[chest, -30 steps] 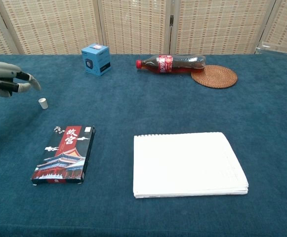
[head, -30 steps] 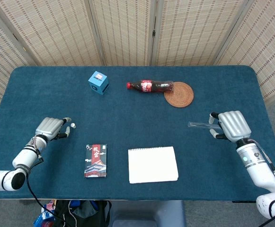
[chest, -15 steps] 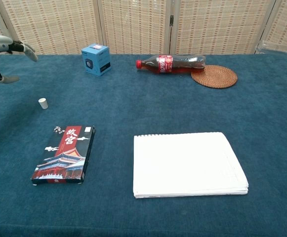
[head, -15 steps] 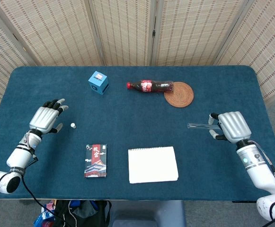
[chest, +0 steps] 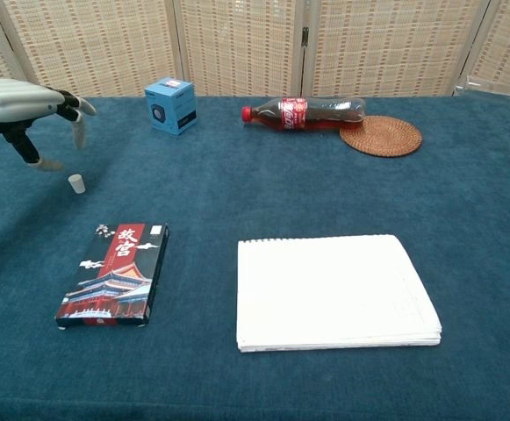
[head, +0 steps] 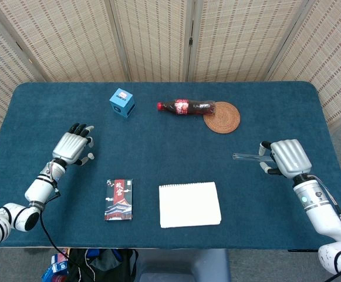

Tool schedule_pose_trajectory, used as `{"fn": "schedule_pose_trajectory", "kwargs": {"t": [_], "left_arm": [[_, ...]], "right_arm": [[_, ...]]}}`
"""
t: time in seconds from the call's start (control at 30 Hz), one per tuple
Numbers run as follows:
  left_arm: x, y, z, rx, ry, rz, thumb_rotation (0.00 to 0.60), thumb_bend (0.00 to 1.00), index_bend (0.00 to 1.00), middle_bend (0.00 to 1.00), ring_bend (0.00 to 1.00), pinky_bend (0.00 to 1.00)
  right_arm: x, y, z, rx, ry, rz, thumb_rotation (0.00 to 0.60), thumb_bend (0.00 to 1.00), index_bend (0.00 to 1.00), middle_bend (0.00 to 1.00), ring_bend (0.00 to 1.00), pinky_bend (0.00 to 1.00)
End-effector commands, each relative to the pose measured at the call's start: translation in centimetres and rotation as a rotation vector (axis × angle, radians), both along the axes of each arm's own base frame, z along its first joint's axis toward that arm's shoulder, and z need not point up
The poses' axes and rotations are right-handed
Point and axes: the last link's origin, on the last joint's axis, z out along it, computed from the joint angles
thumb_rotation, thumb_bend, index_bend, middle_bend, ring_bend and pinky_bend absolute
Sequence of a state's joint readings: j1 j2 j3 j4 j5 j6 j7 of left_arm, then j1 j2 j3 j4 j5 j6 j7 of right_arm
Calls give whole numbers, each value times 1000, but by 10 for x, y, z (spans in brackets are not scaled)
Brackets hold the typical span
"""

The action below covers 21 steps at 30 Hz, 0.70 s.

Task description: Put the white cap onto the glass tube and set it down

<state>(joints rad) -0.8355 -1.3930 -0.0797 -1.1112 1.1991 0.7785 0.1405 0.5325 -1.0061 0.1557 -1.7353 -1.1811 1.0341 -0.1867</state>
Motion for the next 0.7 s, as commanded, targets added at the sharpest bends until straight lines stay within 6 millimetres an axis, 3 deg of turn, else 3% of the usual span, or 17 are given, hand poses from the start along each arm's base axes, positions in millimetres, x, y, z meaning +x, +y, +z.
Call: {"fn": "schedule_pose_trajectory", "kwargs": {"t": [0.03,0.7], "left_arm": [[0,2,-6,-8,9,6,600,258,409,0,0,0],[-7,9,-28,-33,34,52,600,260,439,0,0,0]], "right_arm": [[-1,-1,-1,4,0,-2,600,747,739,1000,1000,1000],[-4,-5,-3,13,0,-9,600,747,741,1000,1000,1000]]}}
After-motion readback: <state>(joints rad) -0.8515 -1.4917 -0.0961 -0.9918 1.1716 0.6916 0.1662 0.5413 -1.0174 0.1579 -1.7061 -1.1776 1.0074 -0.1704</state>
